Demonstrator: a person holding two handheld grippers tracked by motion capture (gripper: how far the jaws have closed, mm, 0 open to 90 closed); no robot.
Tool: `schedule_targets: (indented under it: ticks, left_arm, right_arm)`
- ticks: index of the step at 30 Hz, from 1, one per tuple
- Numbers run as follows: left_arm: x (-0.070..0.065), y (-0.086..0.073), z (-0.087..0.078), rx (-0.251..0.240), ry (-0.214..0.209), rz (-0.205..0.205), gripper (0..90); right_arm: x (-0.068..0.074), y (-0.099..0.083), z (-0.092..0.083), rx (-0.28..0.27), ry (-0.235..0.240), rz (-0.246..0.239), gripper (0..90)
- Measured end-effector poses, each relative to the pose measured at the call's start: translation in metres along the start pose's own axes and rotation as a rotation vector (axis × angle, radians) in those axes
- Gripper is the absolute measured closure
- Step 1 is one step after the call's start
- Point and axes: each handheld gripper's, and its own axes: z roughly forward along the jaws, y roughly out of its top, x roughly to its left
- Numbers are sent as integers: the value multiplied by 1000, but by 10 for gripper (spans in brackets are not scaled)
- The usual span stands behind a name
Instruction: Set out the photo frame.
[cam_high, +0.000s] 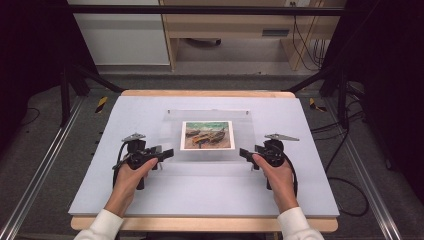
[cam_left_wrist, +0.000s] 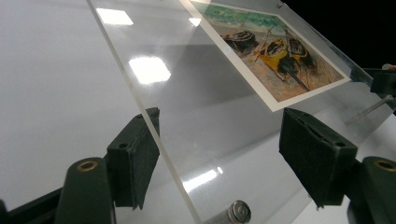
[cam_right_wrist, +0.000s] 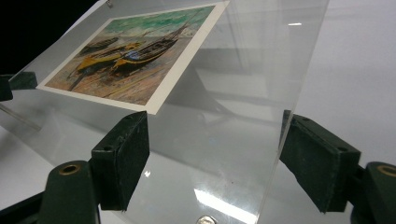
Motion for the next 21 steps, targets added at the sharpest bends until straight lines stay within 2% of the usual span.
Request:
schedule_targets:
  ticks: [12,21]
  left_arm:
    - [-13,-4,-10,2,30,75,283]
    - [-19,-9,-18,-7,47,102,321]
  right_arm:
    - [10,-6,-12,-24,-34,-72,286]
    - [15,-11,-21,-40,-51,-114,329]
